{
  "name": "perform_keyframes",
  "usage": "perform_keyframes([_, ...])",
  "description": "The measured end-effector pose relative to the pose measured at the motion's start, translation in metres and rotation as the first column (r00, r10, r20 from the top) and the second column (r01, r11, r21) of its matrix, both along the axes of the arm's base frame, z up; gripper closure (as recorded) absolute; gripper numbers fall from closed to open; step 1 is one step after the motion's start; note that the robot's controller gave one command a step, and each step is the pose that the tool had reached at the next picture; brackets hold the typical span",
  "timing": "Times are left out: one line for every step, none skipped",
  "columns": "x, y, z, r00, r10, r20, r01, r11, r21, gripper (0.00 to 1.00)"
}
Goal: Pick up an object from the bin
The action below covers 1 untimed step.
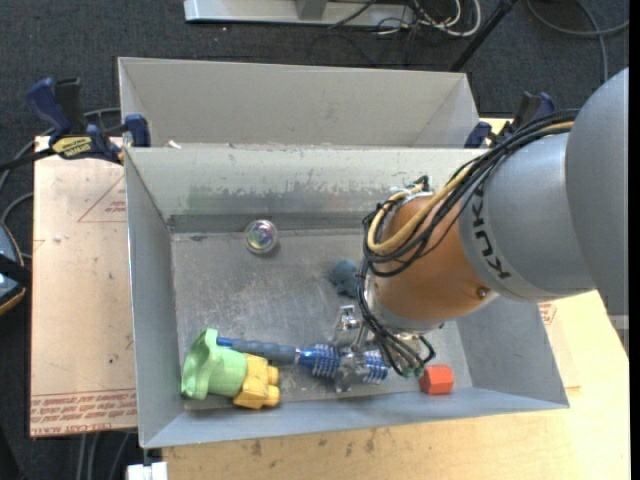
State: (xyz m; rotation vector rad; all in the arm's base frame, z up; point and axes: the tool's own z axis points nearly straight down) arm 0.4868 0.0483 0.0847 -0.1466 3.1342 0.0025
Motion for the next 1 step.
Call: perform_keyframes([0.0102,-0.0049,0.1253,1.000,0.031,0.005,-0.031,1.000,-0.001,1.00])
